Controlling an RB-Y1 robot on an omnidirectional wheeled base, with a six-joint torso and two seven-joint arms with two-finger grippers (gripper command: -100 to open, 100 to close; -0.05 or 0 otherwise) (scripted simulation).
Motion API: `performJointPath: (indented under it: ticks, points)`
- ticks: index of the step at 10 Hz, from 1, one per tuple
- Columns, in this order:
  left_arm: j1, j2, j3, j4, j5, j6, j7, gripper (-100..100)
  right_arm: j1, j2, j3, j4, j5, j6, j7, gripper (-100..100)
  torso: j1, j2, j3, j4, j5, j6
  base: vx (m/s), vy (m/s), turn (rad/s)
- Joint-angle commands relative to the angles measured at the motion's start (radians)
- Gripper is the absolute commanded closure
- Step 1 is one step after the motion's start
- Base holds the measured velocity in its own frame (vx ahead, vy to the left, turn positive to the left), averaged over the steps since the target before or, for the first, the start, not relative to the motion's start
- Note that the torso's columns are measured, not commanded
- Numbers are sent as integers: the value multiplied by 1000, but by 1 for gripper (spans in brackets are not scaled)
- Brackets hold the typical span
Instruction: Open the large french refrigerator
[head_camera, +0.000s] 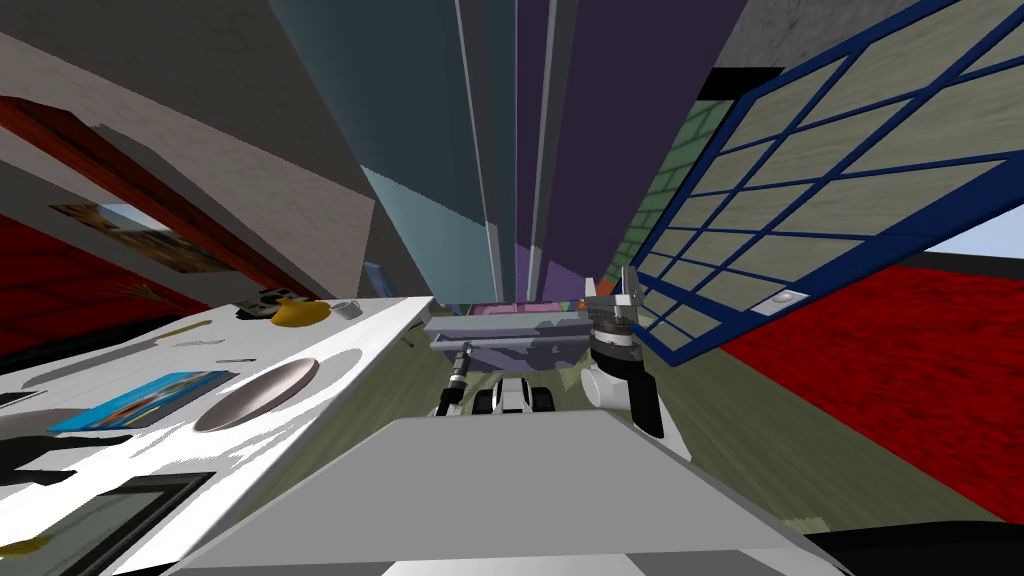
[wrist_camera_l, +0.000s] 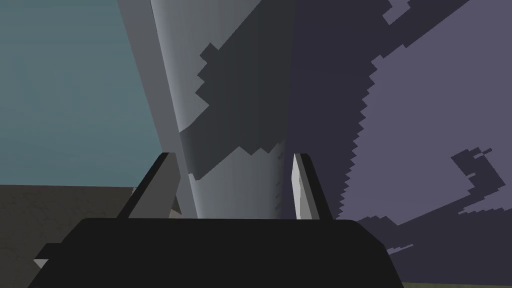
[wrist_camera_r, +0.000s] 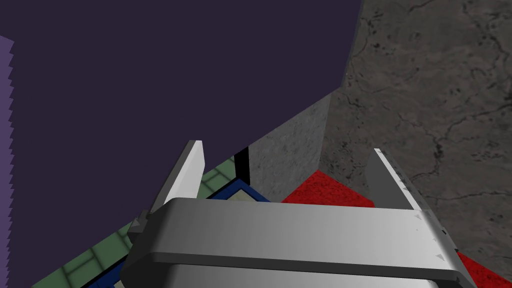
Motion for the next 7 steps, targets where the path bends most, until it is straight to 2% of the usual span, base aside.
performJointPath:
  ticks: [1, 6, 7]
  points:
    - [1, 5, -3, -13, -2, 6, 4, 100, 0, 0, 0, 0, 0, 0, 0, 0, 0, 0, 0, 1, 0, 0, -186, -24, 52]
    - [3, 11, -10, -15, -6, 5, 12, 100, 0, 0, 0, 0, 0, 0, 0, 0, -1, -1, -1, 0, 0, 1, -182, -7, 21]
    - [-25, 1, -7, -8, 3, 31, -2, -100, 0, 0, 0, 0, 0, 0, 0, 0, -1, 0, 0, 1, 0, 1, -135, 17, 38]
